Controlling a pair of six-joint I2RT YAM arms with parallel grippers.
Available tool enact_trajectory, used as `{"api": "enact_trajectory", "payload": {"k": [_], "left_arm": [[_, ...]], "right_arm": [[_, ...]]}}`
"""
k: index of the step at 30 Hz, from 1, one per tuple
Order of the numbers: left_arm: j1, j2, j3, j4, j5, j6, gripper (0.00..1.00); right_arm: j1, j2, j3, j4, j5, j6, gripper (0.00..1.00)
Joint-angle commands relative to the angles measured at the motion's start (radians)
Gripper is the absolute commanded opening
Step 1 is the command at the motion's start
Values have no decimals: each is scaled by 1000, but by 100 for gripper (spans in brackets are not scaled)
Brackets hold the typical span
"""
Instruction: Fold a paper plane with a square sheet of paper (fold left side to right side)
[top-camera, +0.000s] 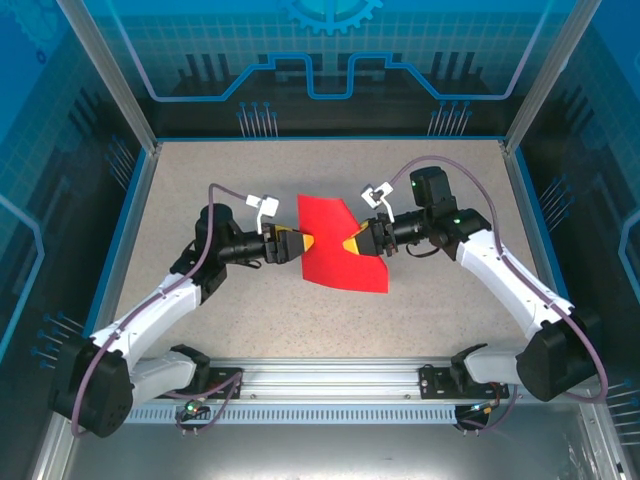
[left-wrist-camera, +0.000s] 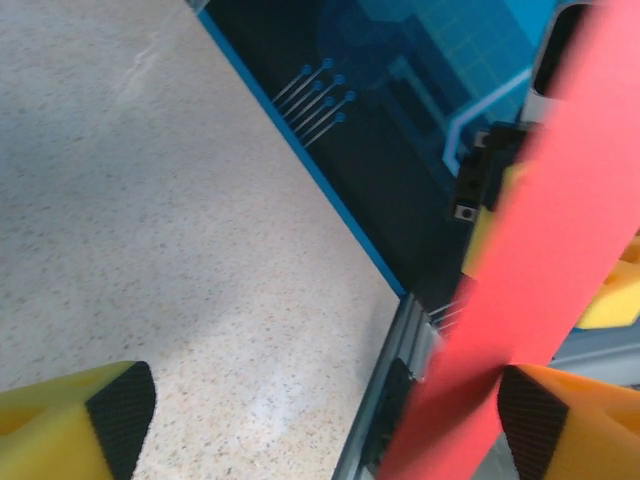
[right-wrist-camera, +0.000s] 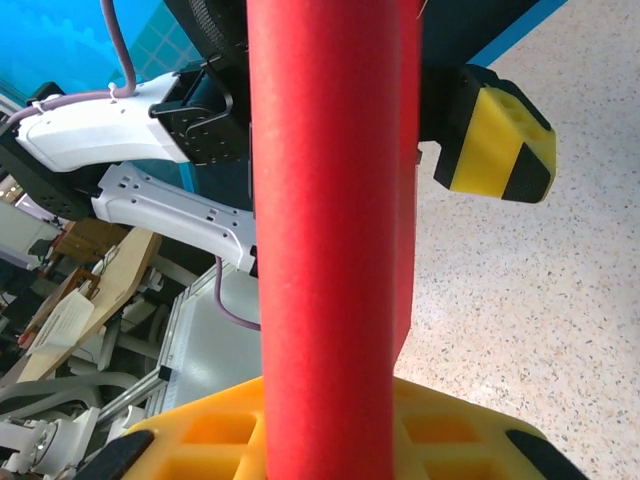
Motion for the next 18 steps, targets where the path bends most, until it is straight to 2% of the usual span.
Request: {"api": "enact_trajectory", "payload": {"k": [1, 3, 4, 6, 8, 10, 12, 15, 18], "left_arm": [[-23, -15, 35, 84, 67, 18, 81], [-32, -18, 35, 76, 63, 24, 61], [-35, -17, 35, 72, 60, 24, 46], [-41, -12, 34, 63, 49, 24, 25], [-43, -1, 32, 33, 28, 33, 8], [-43, 8, 32, -18, -10, 48, 4], [-43, 30, 42, -83, -59, 61, 0], [-43, 102, 83, -196, -124, 76, 0], [-41, 220, 143, -280, -168, 91, 0]], "right_arm": [[10, -7, 26, -11, 12, 25, 24], [9, -3, 24, -7, 41, 31, 24], [7, -2, 22, -5, 53, 37, 25], [2, 4, 15, 9, 63, 49, 26], [-13, 5, 14, -9, 116, 50, 31], [-37, 0, 8, -29, 187, 54, 39], [-61, -8, 0, -58, 307, 54, 54], [-94, -8, -16, -89, 500, 68, 73], [-100, 21, -21, -114, 678, 50, 84]]}}
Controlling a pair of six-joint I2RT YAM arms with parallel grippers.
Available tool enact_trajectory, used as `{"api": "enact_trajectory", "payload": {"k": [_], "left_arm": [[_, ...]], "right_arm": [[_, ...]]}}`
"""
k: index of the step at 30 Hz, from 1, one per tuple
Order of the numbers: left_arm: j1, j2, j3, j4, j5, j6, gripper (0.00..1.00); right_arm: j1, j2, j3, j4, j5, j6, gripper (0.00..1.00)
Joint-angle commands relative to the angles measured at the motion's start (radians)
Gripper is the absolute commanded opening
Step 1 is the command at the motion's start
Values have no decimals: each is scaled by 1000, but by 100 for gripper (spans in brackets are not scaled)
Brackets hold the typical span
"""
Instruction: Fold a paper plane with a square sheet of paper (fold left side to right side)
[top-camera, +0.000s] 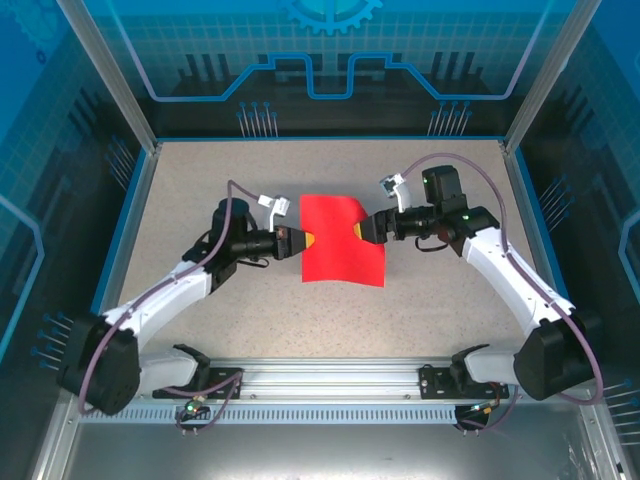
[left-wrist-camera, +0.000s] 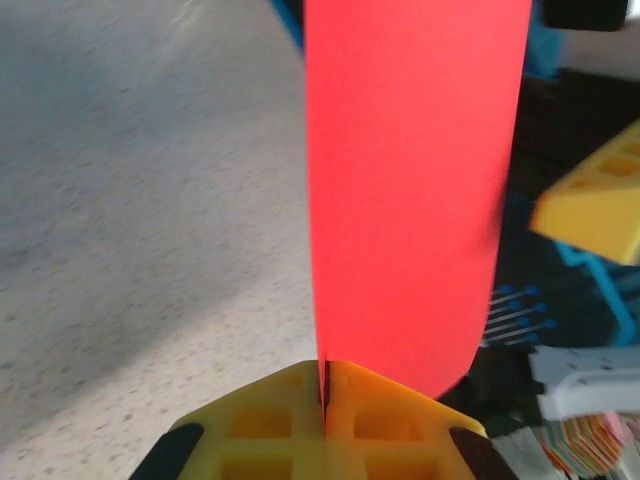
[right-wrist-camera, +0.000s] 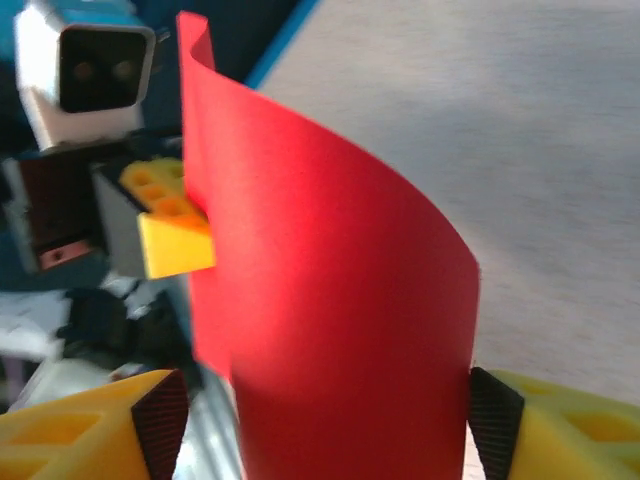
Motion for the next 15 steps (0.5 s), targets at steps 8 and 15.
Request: {"api": "enact_trajectory", "payload": {"k": [8, 15], "left_arm": [[-2, 423, 263, -340, -179, 101, 0], [-2, 541, 345, -452, -276, 132, 0]], "right_arm": [[-4, 177, -71, 61, 263, 39, 90], [34, 382, -99, 195, 157, 131, 32]]}}
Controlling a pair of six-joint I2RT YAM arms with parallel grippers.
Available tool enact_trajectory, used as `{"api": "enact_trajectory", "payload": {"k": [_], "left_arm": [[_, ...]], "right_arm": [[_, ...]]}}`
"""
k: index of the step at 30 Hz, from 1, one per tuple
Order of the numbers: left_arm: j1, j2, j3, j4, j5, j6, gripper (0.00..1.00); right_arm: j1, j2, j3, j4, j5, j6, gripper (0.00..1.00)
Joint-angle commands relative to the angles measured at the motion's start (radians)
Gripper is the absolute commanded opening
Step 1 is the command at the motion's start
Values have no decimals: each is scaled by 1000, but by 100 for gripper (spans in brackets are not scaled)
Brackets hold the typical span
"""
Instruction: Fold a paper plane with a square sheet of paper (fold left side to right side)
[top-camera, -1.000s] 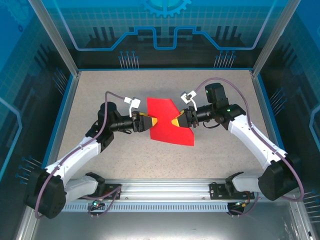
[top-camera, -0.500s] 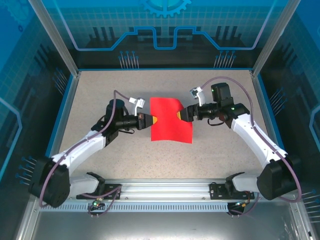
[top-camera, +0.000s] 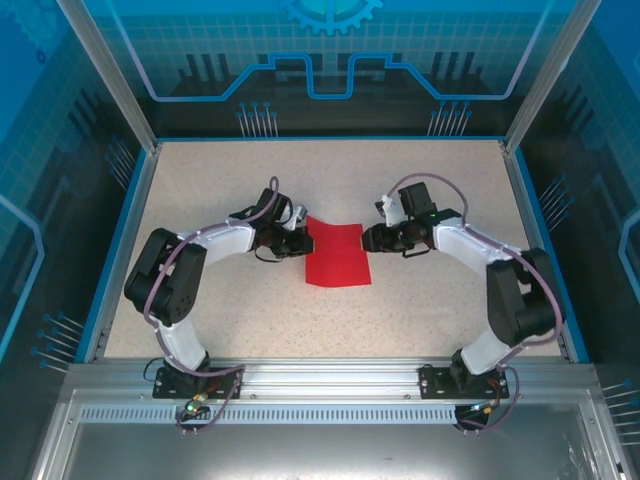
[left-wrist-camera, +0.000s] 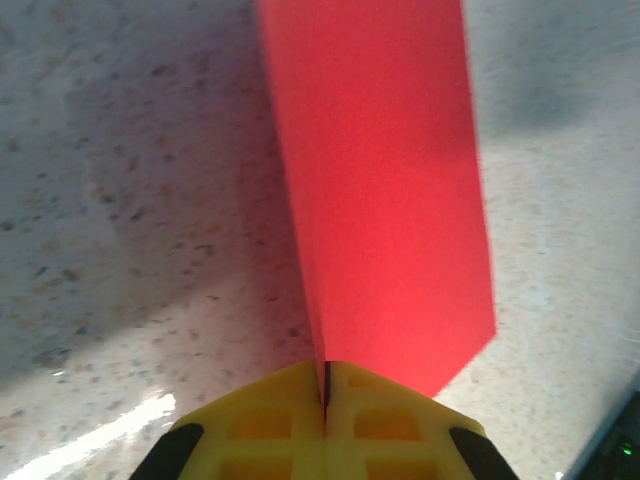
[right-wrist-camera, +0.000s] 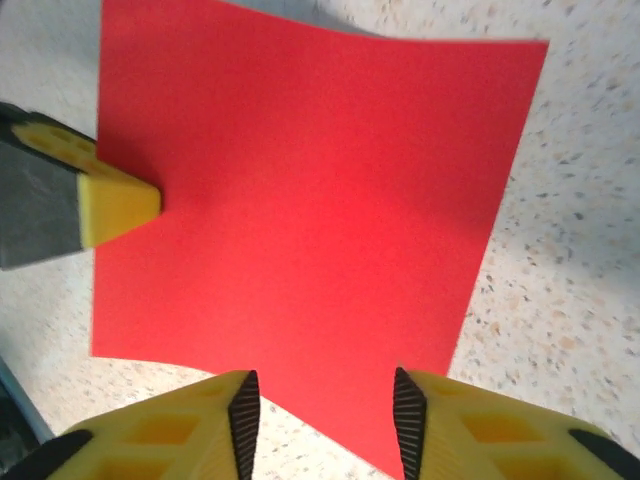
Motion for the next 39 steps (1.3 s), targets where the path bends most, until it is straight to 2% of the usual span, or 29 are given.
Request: {"api": "enact_trajectory", "payload": {"k": [1, 4, 12, 15, 20, 22, 27, 33, 39], "left_arm": [[-2, 10, 41, -99, -56, 42, 0], [-3, 5, 40, -113, -64, 50, 0], [-3, 2, 69, -135, -40, 50, 2], [-8, -12, 77, -107, 19, 21, 12], [-30, -20, 69, 44, 175, -86, 39], [-48, -8, 83, 76, 202, -111, 47], [-84, 50, 128, 88, 211, -125, 59], [-99, 106, 144, 113, 209, -145, 60], [-100, 128, 150, 124, 202, -151, 47]], "right_arm": [[29, 86, 1, 78, -44, 47, 26], [45, 167, 27, 76, -37, 48, 15], [66, 245, 42, 26, 55, 37, 15], [70, 261, 33, 8, 75, 31, 15], [70, 260, 1, 19, 90, 32, 15], [70, 257, -9, 31, 85, 34, 15], [56, 226, -48, 110, 15, 59, 15], [-7, 127, -94, 202, -90, 106, 19], [-60, 34, -140, 271, -200, 160, 33]]}}
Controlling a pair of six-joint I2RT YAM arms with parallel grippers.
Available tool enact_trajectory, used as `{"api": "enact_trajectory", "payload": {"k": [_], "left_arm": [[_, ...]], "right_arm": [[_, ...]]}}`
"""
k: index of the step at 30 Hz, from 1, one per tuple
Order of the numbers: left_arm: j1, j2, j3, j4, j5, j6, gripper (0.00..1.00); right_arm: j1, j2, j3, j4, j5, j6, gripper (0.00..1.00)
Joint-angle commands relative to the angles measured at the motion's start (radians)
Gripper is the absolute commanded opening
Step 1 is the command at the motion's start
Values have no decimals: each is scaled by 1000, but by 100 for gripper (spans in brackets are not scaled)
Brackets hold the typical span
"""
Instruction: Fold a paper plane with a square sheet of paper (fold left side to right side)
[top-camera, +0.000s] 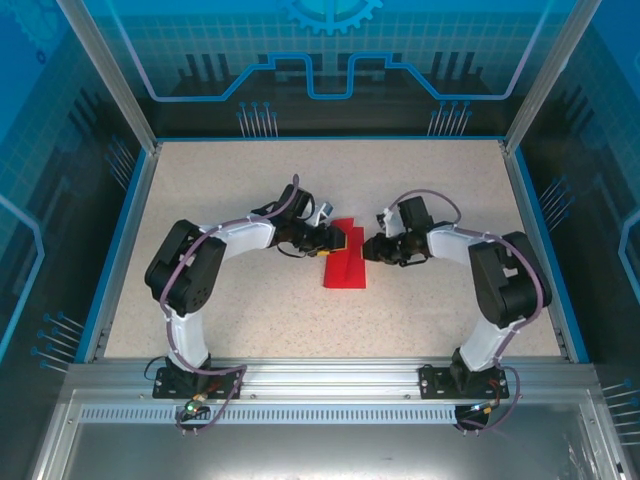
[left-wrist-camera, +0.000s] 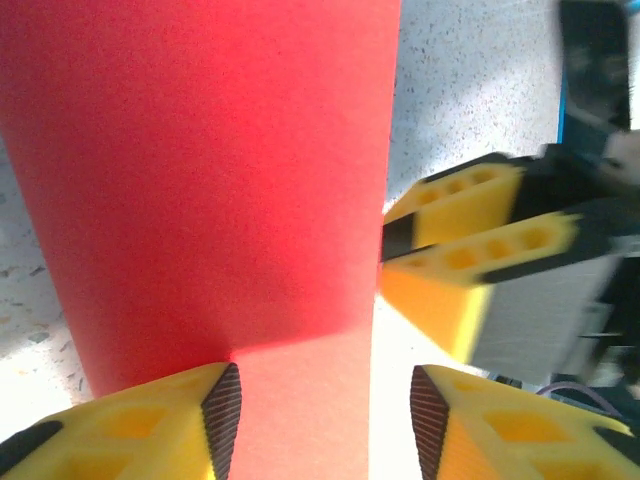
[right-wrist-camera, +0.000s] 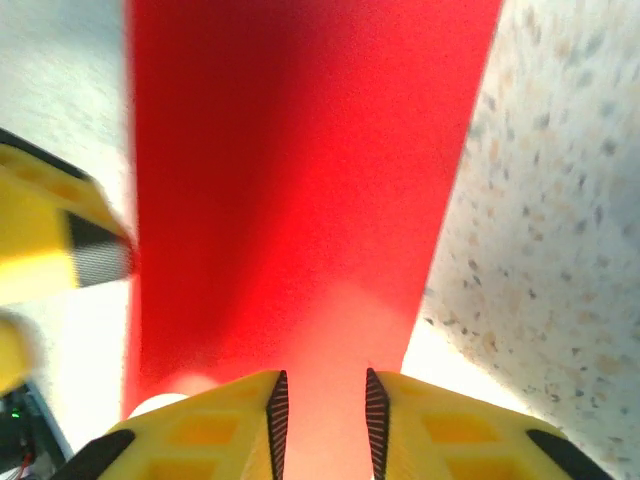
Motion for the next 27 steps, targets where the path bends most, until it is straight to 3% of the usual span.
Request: {"api": "enact_trajectory", "payload": {"k": [1, 7, 15, 19, 22, 25, 27], "left_arm": [[-6, 15, 27, 23, 24, -11, 44], [-7, 27, 32, 22, 13, -12, 34], [-6, 28, 32, 21, 11, -15, 30], [-5, 28, 35, 21, 12, -13, 29], [-5, 18, 33, 14, 11, -8, 29], [-6, -21, 10, 11, -14, 1, 31], [-4, -52, -7, -2, -40, 7, 35]], "right_arm": [[-17, -52, -35, 85, -124, 58, 36], [-10, -25, -60, 217, -210, 164, 43], [14, 29, -43, 250, -236, 187, 42], [26, 59, -32, 255, -252, 195, 32], [29, 74, -19, 260, -279, 194, 17], [22, 72, -13, 217, -249, 165, 4], [17, 68, -12, 163, -212, 132, 1]]}}
